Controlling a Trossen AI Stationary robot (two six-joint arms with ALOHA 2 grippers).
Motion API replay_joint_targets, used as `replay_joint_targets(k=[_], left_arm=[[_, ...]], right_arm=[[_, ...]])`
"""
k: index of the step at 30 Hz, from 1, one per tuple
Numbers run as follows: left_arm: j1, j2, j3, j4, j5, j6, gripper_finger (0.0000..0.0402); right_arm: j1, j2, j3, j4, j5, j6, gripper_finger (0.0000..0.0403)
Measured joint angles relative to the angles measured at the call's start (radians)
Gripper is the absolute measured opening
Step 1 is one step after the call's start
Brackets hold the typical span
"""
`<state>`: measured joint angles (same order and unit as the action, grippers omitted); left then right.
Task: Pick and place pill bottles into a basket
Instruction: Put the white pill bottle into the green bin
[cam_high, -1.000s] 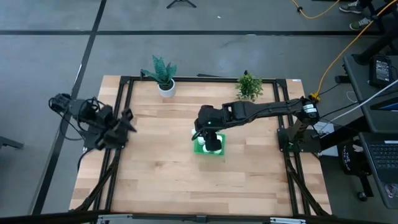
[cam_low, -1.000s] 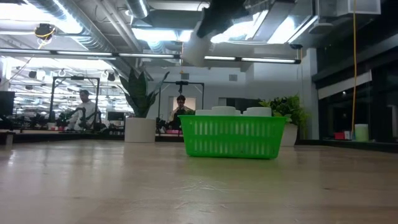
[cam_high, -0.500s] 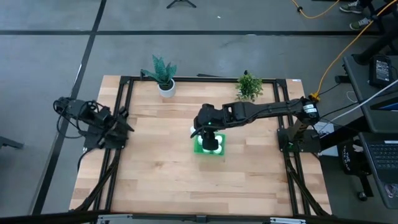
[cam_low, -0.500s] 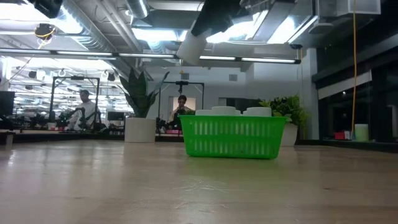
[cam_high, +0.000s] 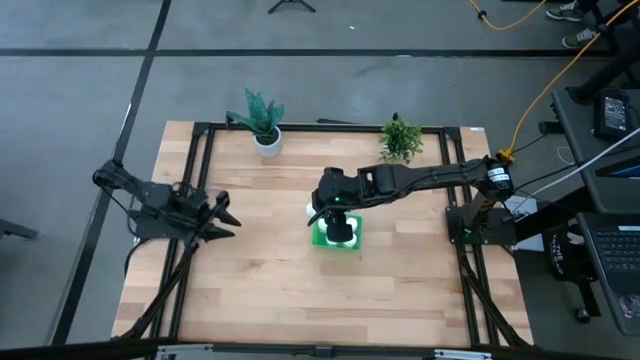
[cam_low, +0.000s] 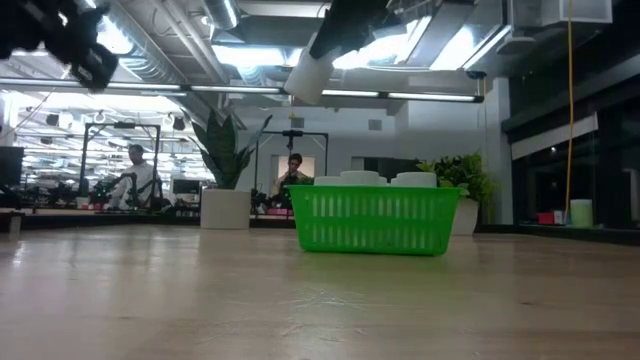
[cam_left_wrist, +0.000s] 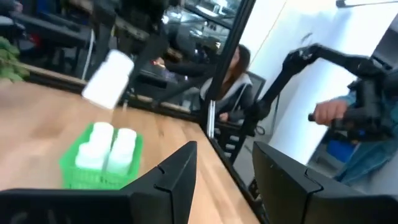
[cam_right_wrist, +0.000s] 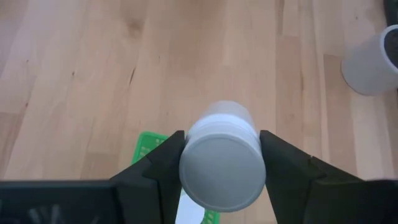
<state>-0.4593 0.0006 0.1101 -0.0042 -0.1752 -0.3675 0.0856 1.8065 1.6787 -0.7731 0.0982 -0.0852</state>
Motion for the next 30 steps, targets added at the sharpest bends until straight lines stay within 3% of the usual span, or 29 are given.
replay_joint_targets(k=[5,10,16,20,30], left_arm=[[0.053,0.0,-0.097,0.037,0.045,-0.07,0.015],[0.123,0.031,-0.102,0.03,0.093,-0.094,0.015],[0.141,0.05,-0.102,0.036,0.047,-0.18,0.015],[0.143,0.066,-0.102,0.039,0.027,-0.002,0.015],[0.144,0.065,-0.102,0.037,0.042,0.142,0.015]], right_arm=[[0.0,0.0,0.0,0.003,0.0,0.003,0.0178],[0.0,0.0,0.0,0.006,-0.001,0.004,0.0178],[0.0,0.0,0.003,0.01,0.005,0.01,0.0178],[0.0,0.0,0.003,0.015,0.006,0.026,0.0178],[0.0,0.0,0.004,0.06,0.006,0.026,0.0178]])
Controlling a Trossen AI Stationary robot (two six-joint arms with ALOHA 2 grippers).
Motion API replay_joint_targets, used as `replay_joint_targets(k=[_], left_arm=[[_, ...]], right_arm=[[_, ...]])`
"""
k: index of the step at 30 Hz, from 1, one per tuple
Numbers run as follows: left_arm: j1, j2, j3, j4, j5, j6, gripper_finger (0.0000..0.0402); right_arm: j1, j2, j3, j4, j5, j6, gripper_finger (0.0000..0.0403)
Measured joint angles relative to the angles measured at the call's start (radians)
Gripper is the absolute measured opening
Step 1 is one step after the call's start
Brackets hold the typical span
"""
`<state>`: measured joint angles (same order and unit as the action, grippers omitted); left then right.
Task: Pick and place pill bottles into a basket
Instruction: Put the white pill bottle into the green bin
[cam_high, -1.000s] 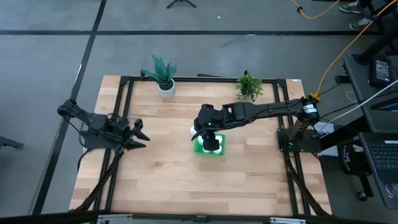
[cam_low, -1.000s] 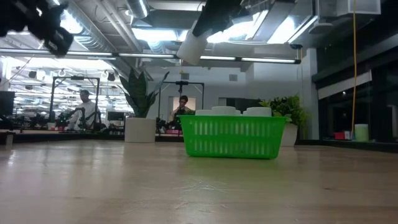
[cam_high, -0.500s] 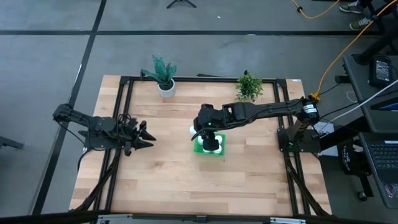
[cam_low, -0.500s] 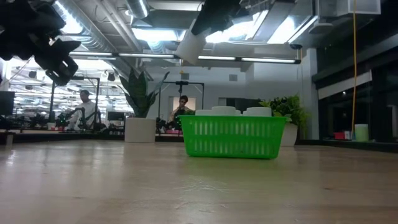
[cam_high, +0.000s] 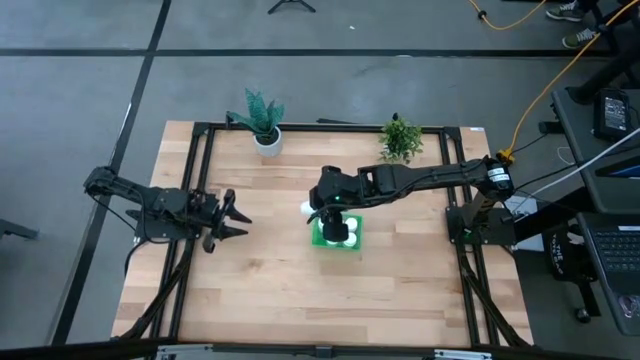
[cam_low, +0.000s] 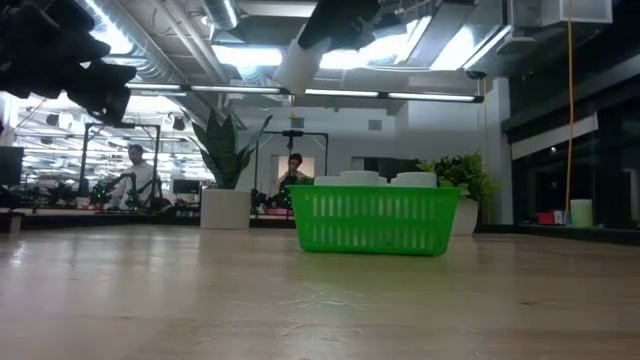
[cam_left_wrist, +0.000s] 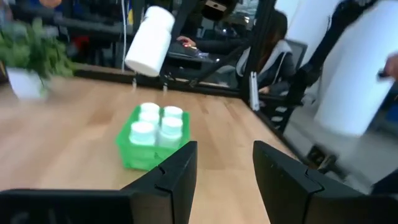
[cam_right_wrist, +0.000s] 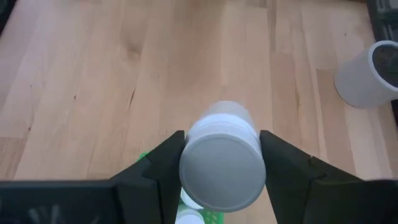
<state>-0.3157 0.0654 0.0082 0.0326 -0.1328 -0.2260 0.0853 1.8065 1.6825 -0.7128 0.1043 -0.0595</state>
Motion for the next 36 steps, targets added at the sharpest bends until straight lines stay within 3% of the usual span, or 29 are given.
replay_joint_targets(k=[6,17,24,36], left_arm=[[0.0,0.0,0.0,0.0,-0.004,0.169,0.015],[0.008,-0.005,0.0,0.001,-0.003,0.162,0.015],[0.135,-0.009,0.0,-0.007,0.053,0.161,0.015],[0.326,-0.026,0.0,-0.007,0.048,0.161,0.015]], right_arm=[[0.0,0.0,0.001,0.015,0.0,-0.001,0.0178],[0.0,0.0,-0.004,0.014,0.0,-0.053,0.0178],[0.0,0.0,-0.05,-0.008,0.0,-0.039,0.0178],[0.07,0.0,-0.167,-0.012,-0.057,0.009,0.0178]])
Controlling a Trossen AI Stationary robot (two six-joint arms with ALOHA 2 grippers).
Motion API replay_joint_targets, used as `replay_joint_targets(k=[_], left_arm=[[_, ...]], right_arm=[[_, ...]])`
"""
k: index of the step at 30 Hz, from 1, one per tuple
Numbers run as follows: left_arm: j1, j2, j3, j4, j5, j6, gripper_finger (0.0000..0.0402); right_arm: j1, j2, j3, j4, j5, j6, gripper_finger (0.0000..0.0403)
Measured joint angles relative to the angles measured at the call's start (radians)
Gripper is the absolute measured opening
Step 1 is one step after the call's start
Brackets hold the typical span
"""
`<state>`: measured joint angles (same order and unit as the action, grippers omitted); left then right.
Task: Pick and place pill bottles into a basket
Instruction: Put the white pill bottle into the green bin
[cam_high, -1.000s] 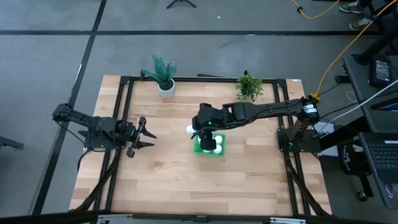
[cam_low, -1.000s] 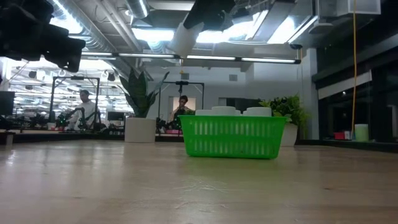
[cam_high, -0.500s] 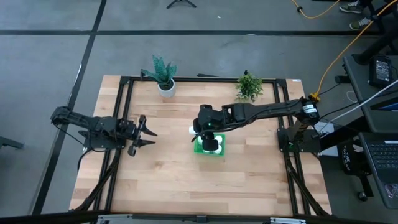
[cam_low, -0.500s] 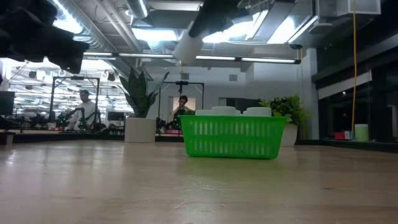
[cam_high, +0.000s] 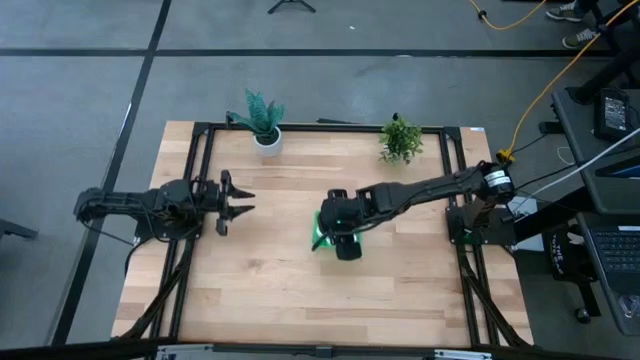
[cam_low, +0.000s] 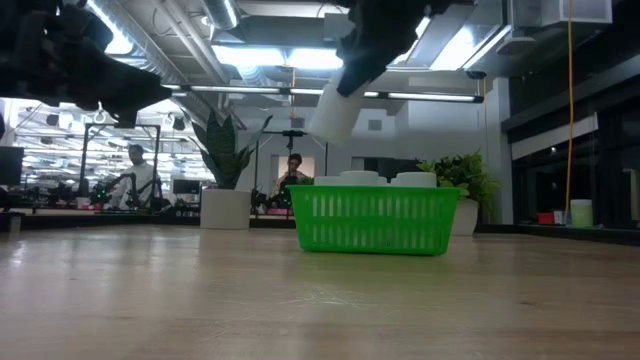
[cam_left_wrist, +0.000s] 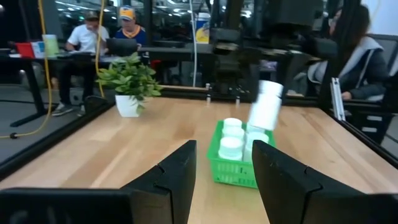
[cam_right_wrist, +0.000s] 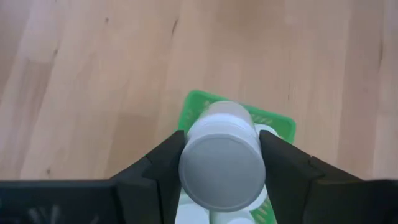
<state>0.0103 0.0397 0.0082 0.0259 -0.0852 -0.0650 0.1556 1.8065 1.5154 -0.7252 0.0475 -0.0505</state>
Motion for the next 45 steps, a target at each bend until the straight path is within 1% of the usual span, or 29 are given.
replay_joint_targets(k=[8,15,22,45], left_arm=[[0.031,-0.039,0.0,0.001,0.0,0.0,0.015],[0.046,-0.039,0.0,0.0,0.0,0.0,0.015],[0.054,-0.04,0.0,0.0,0.0,0.0,0.015],[0.054,-0.04,0.0,0.0,0.0,0.0,0.015]], right_arm=[[0.012,0.002,0.0,0.06,-0.012,-0.007,0.0178],[0.012,0.07,0.0,0.068,-0.05,-0.01,0.0178],[0.012,0.107,0.0,0.07,-0.05,-0.004,0.0178],[-0.031,0.108,0.0,0.035,-0.051,-0.007,0.0178]])
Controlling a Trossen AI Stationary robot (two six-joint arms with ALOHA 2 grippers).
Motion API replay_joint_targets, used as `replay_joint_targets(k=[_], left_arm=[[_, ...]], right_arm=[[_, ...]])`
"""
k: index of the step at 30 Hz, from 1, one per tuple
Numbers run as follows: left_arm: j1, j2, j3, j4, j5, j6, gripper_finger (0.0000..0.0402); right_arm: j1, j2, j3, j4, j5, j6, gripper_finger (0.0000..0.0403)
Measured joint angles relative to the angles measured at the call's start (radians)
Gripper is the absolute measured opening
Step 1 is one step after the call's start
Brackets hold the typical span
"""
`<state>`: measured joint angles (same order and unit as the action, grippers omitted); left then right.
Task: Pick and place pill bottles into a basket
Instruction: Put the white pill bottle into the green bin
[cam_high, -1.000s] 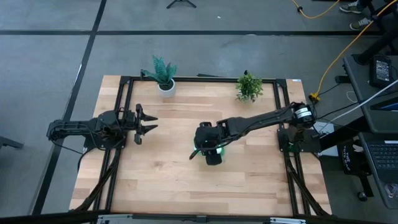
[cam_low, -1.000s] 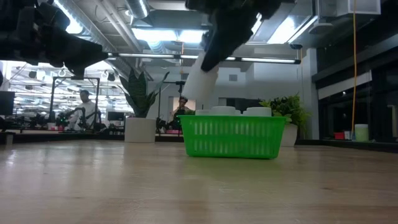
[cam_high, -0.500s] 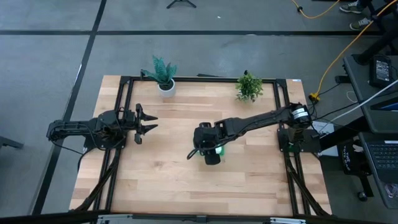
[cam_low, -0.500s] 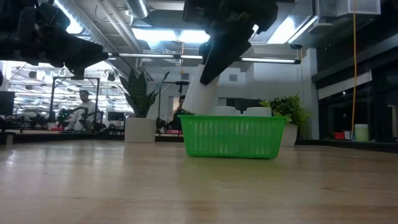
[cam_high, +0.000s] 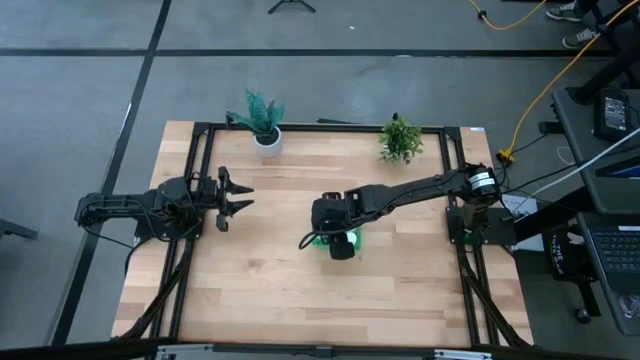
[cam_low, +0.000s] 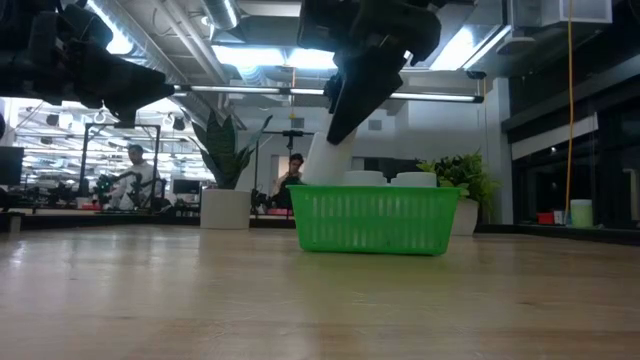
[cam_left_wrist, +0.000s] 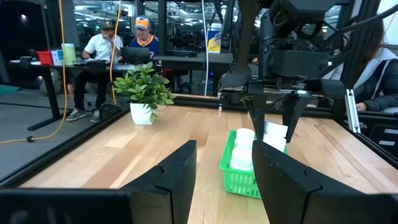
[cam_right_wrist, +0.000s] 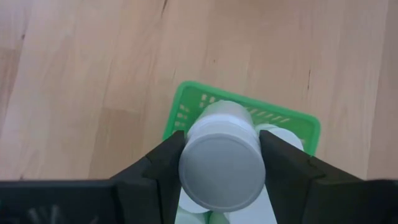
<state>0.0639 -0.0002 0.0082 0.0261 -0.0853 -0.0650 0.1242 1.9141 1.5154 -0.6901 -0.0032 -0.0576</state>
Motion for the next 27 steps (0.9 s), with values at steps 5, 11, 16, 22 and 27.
replay_joint_targets(k=[5,11,16,22,27], left_arm=[[0.0,0.0,0.0,0.0,0.0,0.0,0.015],[0.0,0.0,0.0,0.0,0.0,0.0,0.015],[0.0,0.0,0.0,0.0,0.0,0.0,0.015],[0.0,0.0,0.0,0.0,0.0,0.0,0.015],[0.0,0.0,0.0,0.0,0.001,0.0,0.015]], right_arm=[[0.0,0.0,0.0,-0.002,-0.019,-0.001,0.0178],[0.0,0.001,0.0,-0.004,-0.023,-0.001,0.0178],[0.0,0.023,0.0,-0.016,-0.027,0.0,0.0178],[0.0,0.033,0.0,-0.031,-0.036,0.002,0.0178],[0.0,0.033,0.0,-0.033,-0.036,0.003,0.0178]])
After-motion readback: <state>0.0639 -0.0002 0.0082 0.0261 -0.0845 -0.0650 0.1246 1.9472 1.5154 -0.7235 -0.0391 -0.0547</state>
